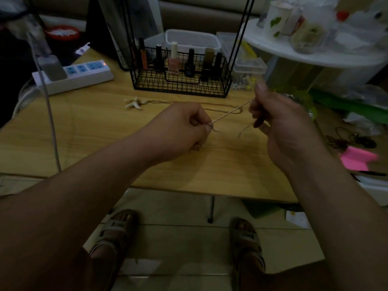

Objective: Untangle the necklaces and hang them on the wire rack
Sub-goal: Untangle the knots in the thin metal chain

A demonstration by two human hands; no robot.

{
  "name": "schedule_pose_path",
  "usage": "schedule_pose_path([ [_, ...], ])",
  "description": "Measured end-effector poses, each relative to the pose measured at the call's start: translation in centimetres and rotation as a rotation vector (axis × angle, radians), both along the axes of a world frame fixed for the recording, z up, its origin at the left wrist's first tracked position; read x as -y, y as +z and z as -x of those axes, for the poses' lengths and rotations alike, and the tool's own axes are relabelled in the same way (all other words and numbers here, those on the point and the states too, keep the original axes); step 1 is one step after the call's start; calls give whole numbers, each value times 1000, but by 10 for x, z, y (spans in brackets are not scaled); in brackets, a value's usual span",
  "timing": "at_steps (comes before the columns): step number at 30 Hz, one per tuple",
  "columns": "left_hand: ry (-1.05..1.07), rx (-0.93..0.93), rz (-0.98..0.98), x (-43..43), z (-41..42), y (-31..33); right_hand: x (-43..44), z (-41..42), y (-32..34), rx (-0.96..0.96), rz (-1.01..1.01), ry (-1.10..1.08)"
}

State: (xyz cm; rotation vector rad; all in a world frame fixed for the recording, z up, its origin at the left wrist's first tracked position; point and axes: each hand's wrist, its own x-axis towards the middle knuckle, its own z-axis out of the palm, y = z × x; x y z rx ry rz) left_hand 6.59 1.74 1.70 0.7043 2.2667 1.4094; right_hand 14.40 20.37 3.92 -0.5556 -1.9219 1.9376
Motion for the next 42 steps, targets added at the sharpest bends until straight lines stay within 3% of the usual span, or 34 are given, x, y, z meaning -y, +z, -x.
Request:
schedule_pose_path([
  [4,37,-24,22,1,2,-2,-2,-1,3,-44,393,163],
  [7,75,-81,52,2,3,-2,-5,-3,6,-19,472,307],
  [10,136,-208,167,2,6,-4,-12,-6,6,61,397,385],
  [13,182,-294,153,6,9,-2,-18,-8,4,188,272,389],
  [18,138,-62,-60,7,6,5,-16,-7,-4,363,-35,288],
  [22,40,152,-209,3,3,8,-6,-5,-5,456,-393,231],
  [25,56,183,-247,2,3,7,-1,-5,-7,437,-575,215],
  [33,43,200,-255,2,5,6,11,-4,-5,404,-675,532],
  [38,52,162,-263,2,5,7,26,4,-17,363,-688,490],
  [42,77,27,-217,4,6,6,23,2,-14,308,-651,539],
])
